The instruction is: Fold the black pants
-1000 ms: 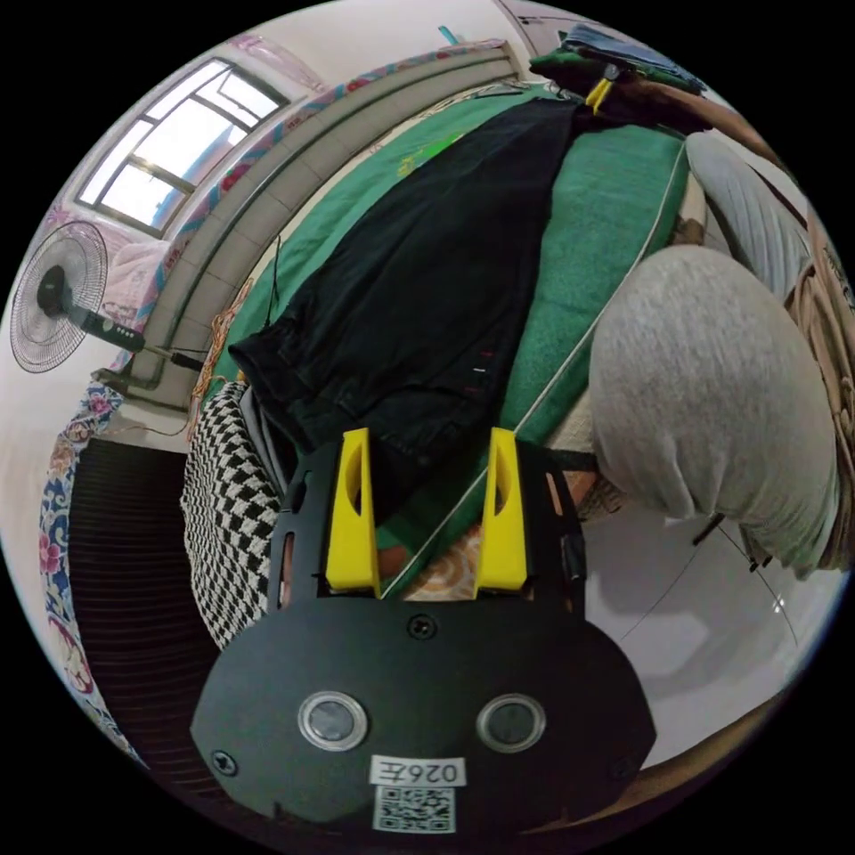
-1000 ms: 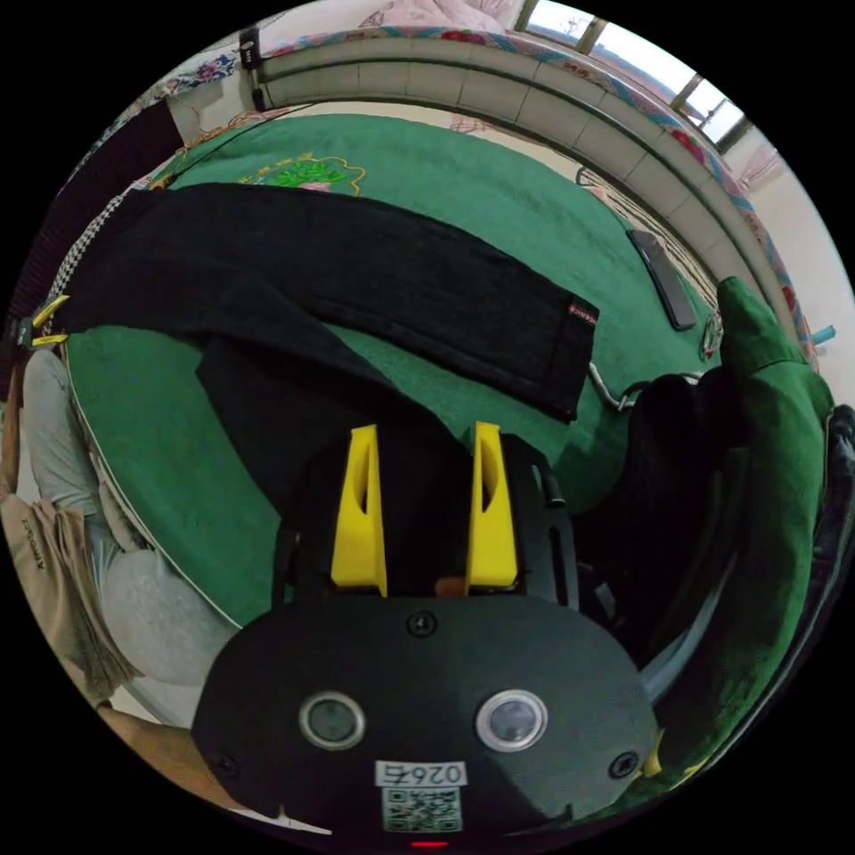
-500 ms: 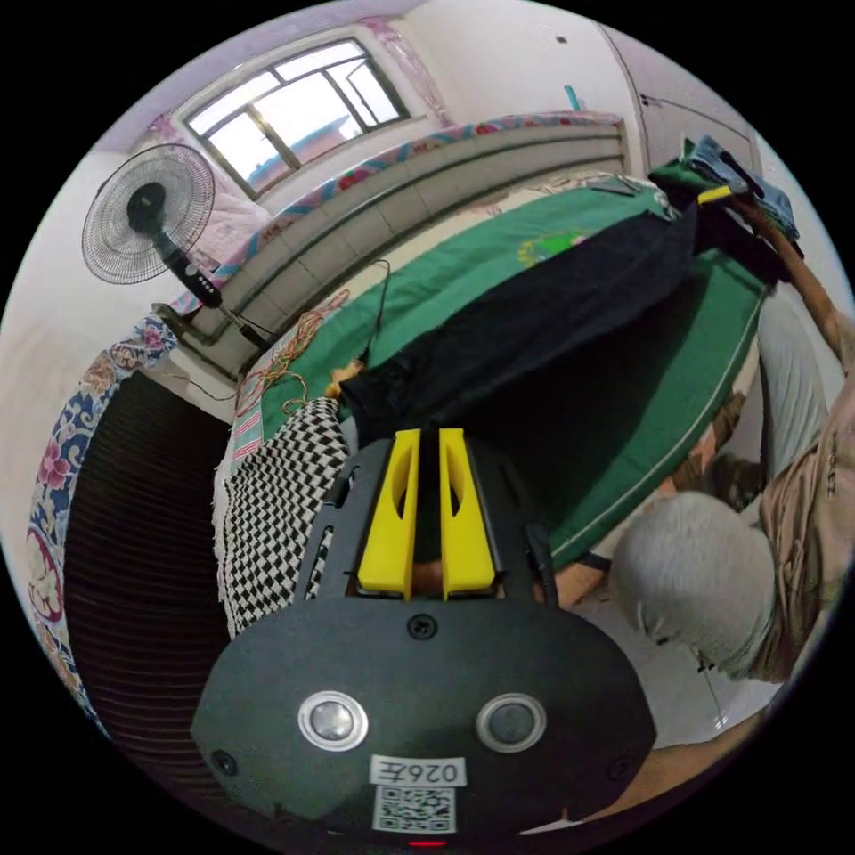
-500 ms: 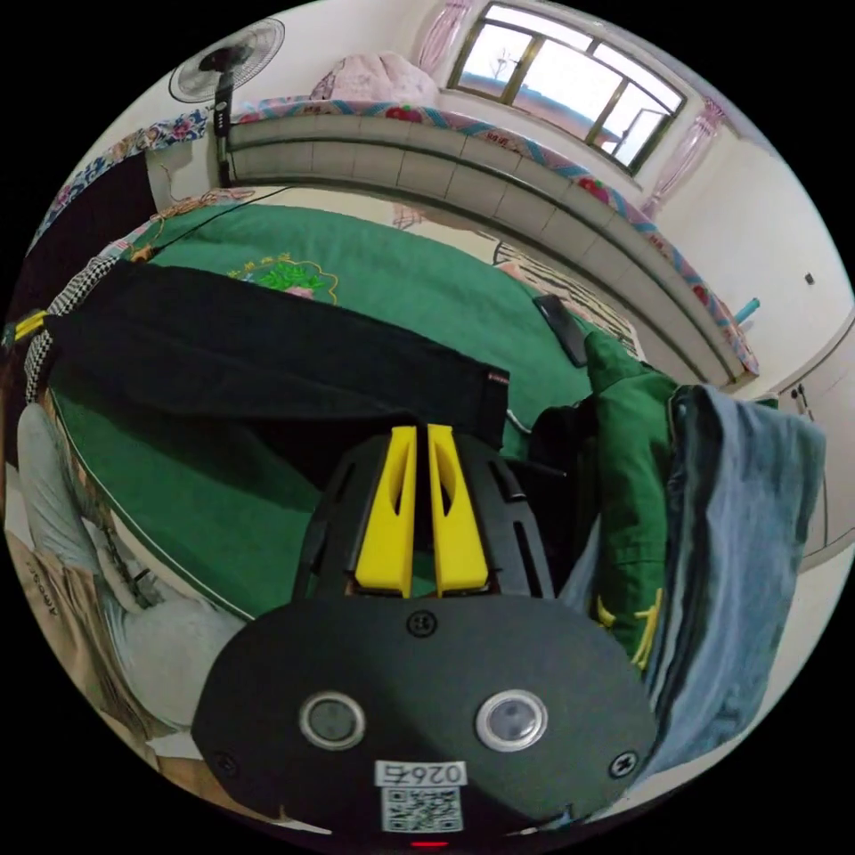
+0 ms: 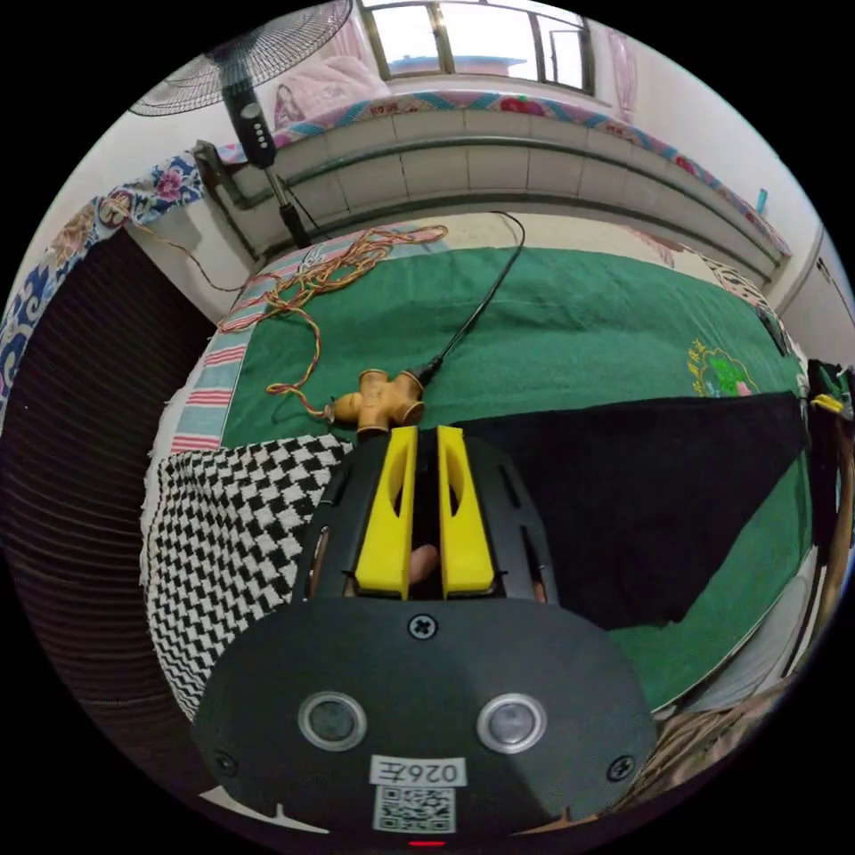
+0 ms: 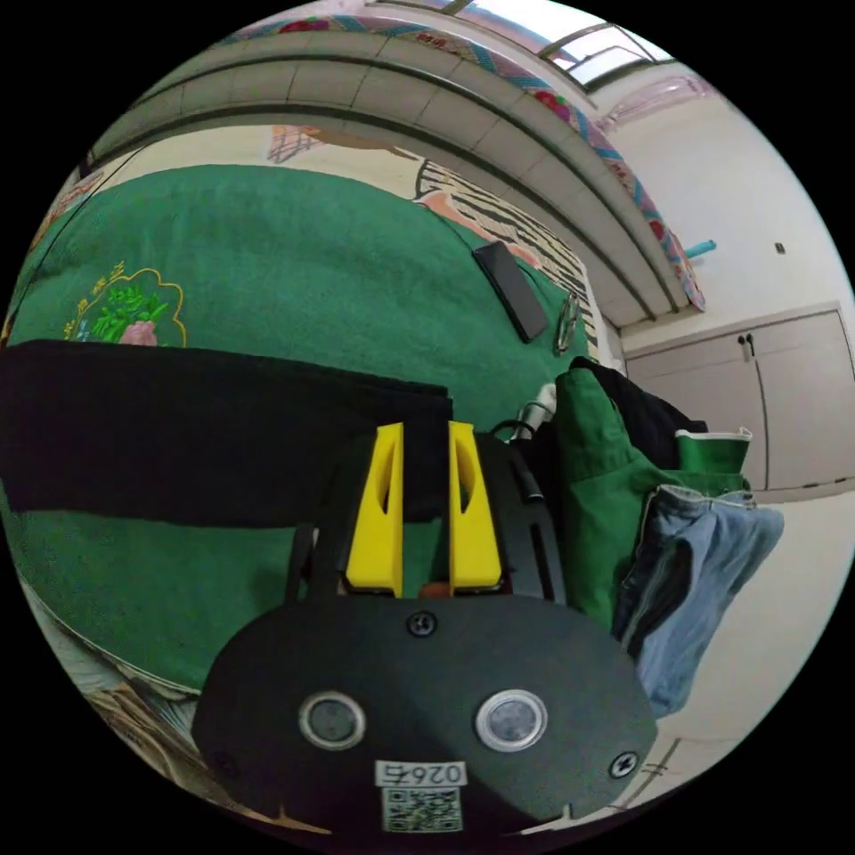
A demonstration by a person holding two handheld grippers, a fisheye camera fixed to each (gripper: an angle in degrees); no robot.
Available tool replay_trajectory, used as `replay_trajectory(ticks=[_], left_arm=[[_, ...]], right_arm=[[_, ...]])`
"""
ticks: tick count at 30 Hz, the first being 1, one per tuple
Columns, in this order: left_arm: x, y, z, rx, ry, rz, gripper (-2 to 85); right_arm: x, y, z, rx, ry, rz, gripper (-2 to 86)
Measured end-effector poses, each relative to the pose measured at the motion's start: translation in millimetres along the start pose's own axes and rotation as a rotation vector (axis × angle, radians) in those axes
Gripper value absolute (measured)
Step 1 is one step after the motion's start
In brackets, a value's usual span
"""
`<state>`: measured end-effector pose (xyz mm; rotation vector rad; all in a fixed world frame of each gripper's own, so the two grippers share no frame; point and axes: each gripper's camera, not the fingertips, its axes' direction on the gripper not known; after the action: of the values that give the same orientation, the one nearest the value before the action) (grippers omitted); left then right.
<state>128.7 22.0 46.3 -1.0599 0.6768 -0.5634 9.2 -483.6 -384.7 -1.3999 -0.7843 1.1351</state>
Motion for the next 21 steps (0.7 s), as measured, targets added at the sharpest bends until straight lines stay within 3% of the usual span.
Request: replay_trajectory(ticks=[5,9,11,13,15,17,21], left_arm=[[35,10,-4,0.128,0.007,0.115,-0.8],[55,14,4,0.146,0.117,0.227,-1.0],[57,6,26,0.063,0.156,0.246,-1.0],[52,-5,61,-0.131,0.153,0.215,-1.0],[29,-13,60,-0.103,0.298,0.038,-1.0],[25,-15,49,-0.051,0.304,-0.014,-1.0],[53,-17,14,0.141,0.301,0.025,-1.0]], right_arm=[[35,51,30,0.058,-0.051,0.164,1.4],[69,87,60,0.159,-0.362,0.292,-0.6],[74,96,75,0.203,-0.478,0.313,-0.8],[74,96,109,0.065,-0.481,0.291,-0.9],[87,110,108,0.125,-0.481,0.404,-0.9],[98,122,105,0.131,-0.419,0.48,-0.9],[124,158,88,0.269,-0.483,0.613,-0.8]])
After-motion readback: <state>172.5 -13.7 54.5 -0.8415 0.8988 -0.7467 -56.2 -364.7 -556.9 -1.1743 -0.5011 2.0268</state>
